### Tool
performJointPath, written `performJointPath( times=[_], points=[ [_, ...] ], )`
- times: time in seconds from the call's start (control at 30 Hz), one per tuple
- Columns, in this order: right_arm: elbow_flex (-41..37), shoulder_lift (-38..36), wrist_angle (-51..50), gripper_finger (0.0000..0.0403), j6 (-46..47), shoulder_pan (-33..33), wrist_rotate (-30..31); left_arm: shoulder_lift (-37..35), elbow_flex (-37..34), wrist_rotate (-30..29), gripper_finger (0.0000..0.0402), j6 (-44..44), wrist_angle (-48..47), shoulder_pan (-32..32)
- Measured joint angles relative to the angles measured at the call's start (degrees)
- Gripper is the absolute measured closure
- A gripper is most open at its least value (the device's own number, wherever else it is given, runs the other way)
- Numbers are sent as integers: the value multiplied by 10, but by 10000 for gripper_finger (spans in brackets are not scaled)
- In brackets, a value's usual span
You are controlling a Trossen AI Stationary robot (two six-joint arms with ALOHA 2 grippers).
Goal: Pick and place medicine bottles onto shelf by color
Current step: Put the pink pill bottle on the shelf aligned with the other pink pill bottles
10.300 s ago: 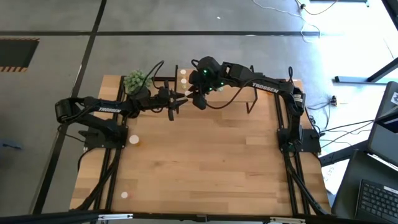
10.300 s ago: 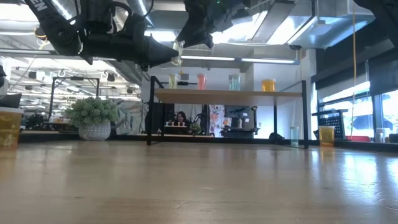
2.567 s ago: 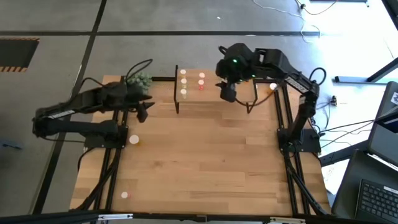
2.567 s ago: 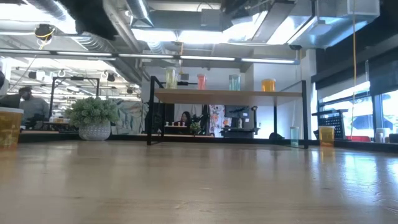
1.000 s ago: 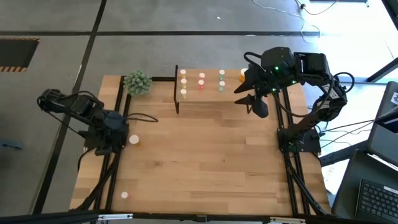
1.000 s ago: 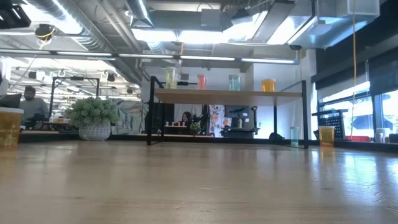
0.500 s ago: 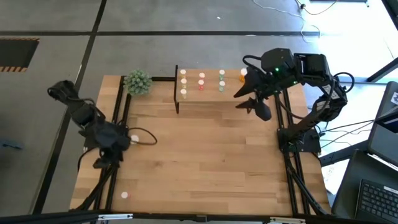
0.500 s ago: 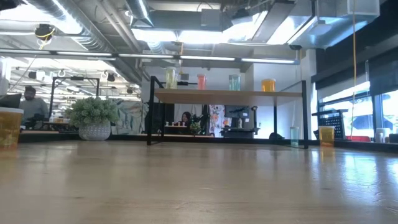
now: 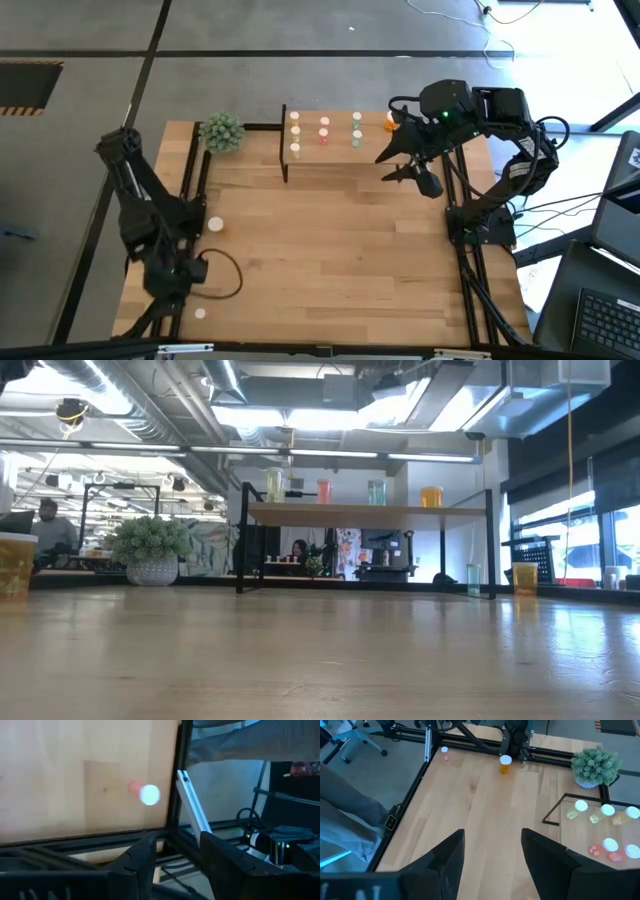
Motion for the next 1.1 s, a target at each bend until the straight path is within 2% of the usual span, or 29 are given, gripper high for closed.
performJointPath(
  times=[0.27, 0.53, 0.73, 1.1],
  points=[
    [0, 0, 0, 205, -3, 0, 0, 71, 0, -93, 255, -55, 39, -78],
    [0, 0, 0, 205, -2, 0, 0, 135, 0, -152, 255, -59, 57, -119],
    [0, 0, -1, 205, -2, 0, 0, 159, 0, -208, 255, -103, 58, -135],
    [0, 12, -25, 205, -2, 0, -28, 164, 0, -228, 255, -111, 61, -136]
  ],
)
